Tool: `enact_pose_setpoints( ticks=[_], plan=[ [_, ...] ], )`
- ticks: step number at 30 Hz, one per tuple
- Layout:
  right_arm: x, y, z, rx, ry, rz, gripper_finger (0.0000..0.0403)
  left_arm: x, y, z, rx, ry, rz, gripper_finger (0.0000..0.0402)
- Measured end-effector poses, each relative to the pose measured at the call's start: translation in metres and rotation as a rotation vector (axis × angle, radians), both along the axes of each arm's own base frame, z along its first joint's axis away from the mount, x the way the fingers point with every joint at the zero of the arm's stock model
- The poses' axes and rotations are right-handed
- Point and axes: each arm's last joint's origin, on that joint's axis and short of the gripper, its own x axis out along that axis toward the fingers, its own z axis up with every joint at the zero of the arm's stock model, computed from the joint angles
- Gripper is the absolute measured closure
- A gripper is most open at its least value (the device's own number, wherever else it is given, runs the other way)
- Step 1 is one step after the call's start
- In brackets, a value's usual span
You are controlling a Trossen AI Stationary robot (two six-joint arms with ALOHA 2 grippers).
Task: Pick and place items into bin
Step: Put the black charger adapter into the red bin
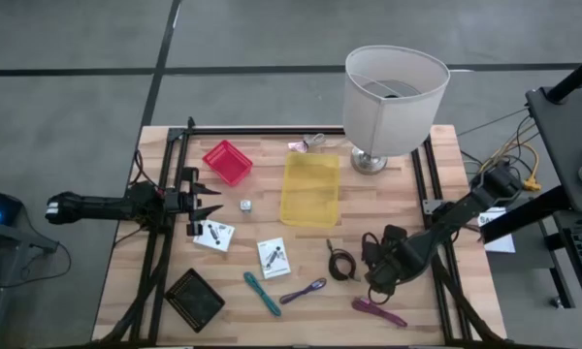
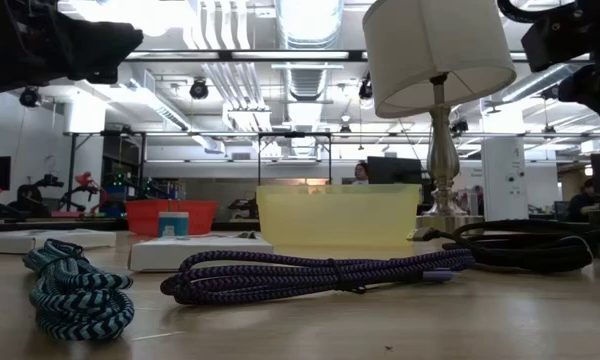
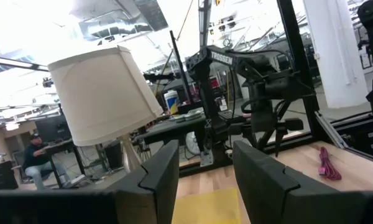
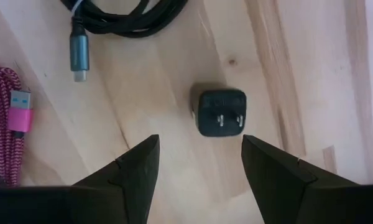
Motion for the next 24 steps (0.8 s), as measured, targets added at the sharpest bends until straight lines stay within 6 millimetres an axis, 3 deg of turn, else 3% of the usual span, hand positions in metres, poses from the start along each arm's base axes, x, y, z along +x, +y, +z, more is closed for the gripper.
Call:
enact_pose_setpoints(
  ticks=[10, 18, 24],
  plan=[
    [-0.002, -0.006, -0.001, -0.056, -0.040, -0.058, 0.0184, 0.000, 0.000, 0.000, 0.000, -0.001, 0.000, 0.0267],
    [-0.006, -0.010, -0.008, -0.094, -0.037, -0.062, 0.0130, 0.000, 0.000, 0.000, 0.000, 0.000, 0.000, 0.0267],
    [-0.010, -0.016, -0.016, -0.113, -0.014, -0.069, 0.0111, 0.000, 0.000, 0.000, 0.000, -0.002, 0.000, 0.0267]
  ],
)
